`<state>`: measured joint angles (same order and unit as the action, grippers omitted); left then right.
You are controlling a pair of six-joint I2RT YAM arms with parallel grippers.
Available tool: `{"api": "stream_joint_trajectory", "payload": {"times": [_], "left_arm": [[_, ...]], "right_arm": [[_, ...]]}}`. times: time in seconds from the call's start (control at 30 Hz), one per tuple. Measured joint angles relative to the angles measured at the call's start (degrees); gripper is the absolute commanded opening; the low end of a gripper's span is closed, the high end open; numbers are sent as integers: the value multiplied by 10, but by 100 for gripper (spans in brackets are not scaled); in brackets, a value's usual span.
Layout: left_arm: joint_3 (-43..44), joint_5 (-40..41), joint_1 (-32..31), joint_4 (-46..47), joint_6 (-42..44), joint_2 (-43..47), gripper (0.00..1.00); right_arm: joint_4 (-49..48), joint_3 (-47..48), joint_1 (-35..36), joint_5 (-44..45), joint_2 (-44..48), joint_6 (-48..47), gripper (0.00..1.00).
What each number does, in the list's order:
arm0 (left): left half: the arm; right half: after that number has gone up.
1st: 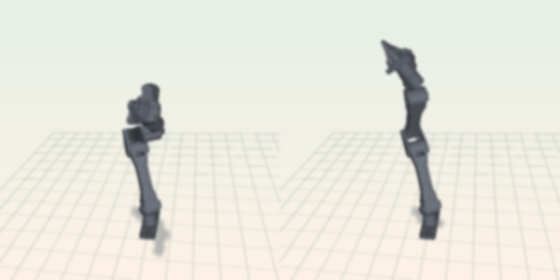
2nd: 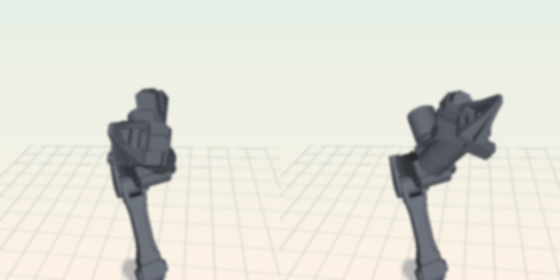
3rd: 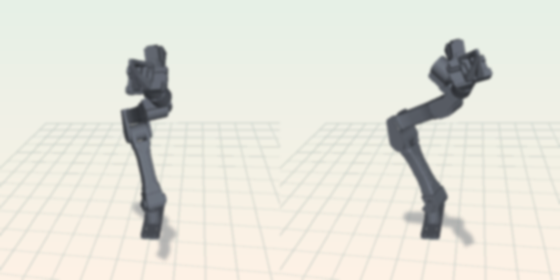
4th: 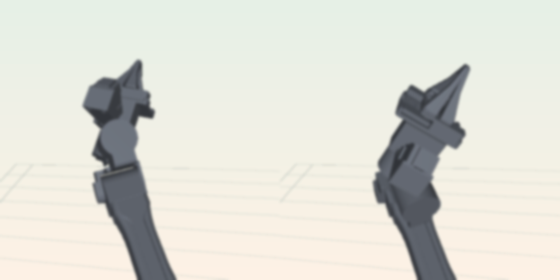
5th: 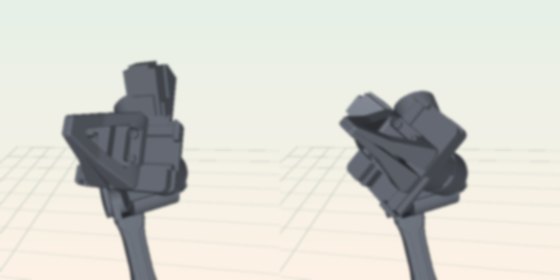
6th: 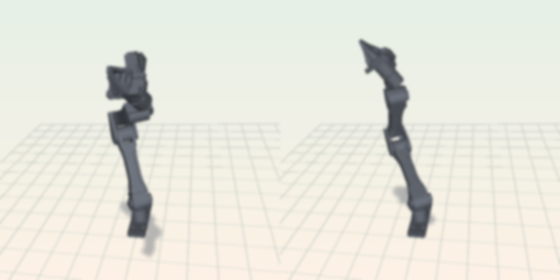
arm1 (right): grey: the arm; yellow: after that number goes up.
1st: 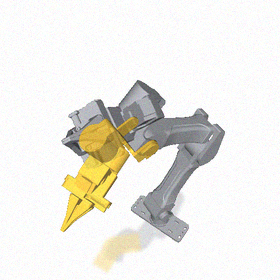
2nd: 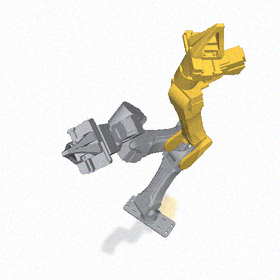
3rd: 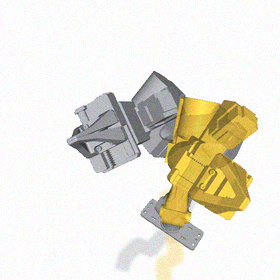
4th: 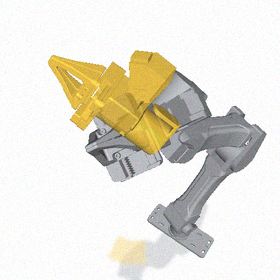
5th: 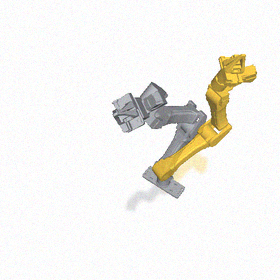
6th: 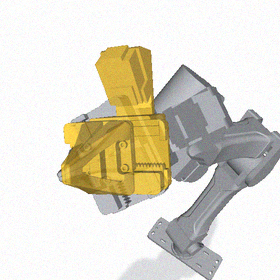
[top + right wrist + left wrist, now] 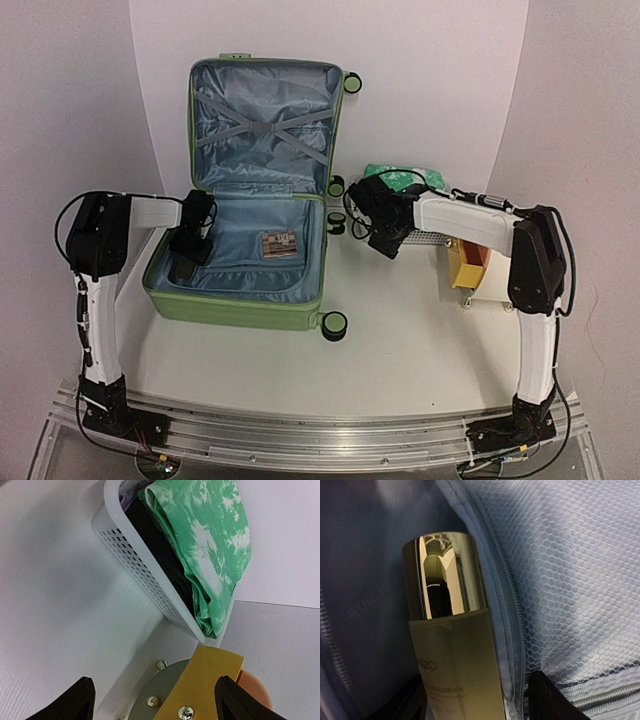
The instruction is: Open, take out, and arrange the luggage
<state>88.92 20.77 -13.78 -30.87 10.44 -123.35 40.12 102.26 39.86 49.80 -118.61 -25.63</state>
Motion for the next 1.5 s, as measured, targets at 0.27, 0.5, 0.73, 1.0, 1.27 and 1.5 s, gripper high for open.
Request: {"api": "stream_joint_trajectory", "payload": {"times": [0.27,0.5,0.73,1.0,1.27,1.5], "left_arm": [[79,-113,36,-77,-29,-42,36],[102,-162,50,-100,-49,-51,0],[113,-201,52,-112,-62,-51,0],[119,-257,52,-127,-60,-12,0],[122,-313,52,-111,-52,78,0],[105,-394,49,-95,-7,84,0]], "right_arm": [[0,-1,14,-4,0,0,86],[0,-4,19,-4,0,7,87],[0,-4,19,-10,8,28,87],[-4,22,19,-40,17,57,88],[-12,36,20,-69,22,74,88],[-127,53,19,-276,29,217,90]]}}
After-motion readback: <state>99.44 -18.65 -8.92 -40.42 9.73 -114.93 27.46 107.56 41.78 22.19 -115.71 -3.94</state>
